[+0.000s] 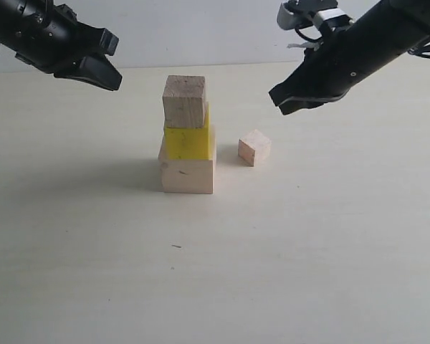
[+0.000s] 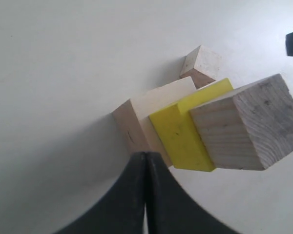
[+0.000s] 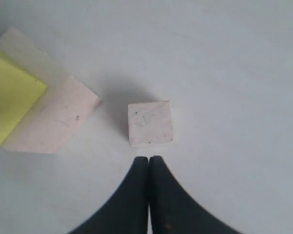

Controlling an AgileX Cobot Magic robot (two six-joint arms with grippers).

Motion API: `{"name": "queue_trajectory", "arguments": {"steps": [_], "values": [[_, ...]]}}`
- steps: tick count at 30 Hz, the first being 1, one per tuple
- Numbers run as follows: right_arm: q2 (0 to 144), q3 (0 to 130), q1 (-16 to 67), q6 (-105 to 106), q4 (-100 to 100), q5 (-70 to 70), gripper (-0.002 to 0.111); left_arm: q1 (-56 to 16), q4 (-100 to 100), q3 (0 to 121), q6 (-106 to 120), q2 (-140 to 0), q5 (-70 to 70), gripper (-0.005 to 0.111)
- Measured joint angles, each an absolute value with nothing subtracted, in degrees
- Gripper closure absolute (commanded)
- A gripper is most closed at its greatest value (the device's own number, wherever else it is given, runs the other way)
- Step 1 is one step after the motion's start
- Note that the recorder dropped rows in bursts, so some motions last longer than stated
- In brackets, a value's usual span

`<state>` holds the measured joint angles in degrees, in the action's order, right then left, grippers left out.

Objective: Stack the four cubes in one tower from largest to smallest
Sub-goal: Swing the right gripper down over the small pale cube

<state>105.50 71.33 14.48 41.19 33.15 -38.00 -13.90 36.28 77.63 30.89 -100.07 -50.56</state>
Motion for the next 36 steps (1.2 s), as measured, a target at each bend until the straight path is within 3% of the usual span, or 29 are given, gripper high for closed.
{"name": "queue_trajectory", "arguments": {"steps": [7,12,36], "values": [[109.99,71.33,14.58,41.08,31.89,-37.93,0.066,-13.81,36.28,77.63,30.89,-100.07,-50.5,0.107],[110.96,71.33,14.58,42.61,32.99,-36.57,0.049,-13.81,36.28,77.63,30.89,-100.07,-50.5,0.107],[115.19,74.93,15.05,51.91,41.31,-34.65,0.05,-13.79,36.2,77.63,30.89,-100.07,-50.5,0.107]]}}
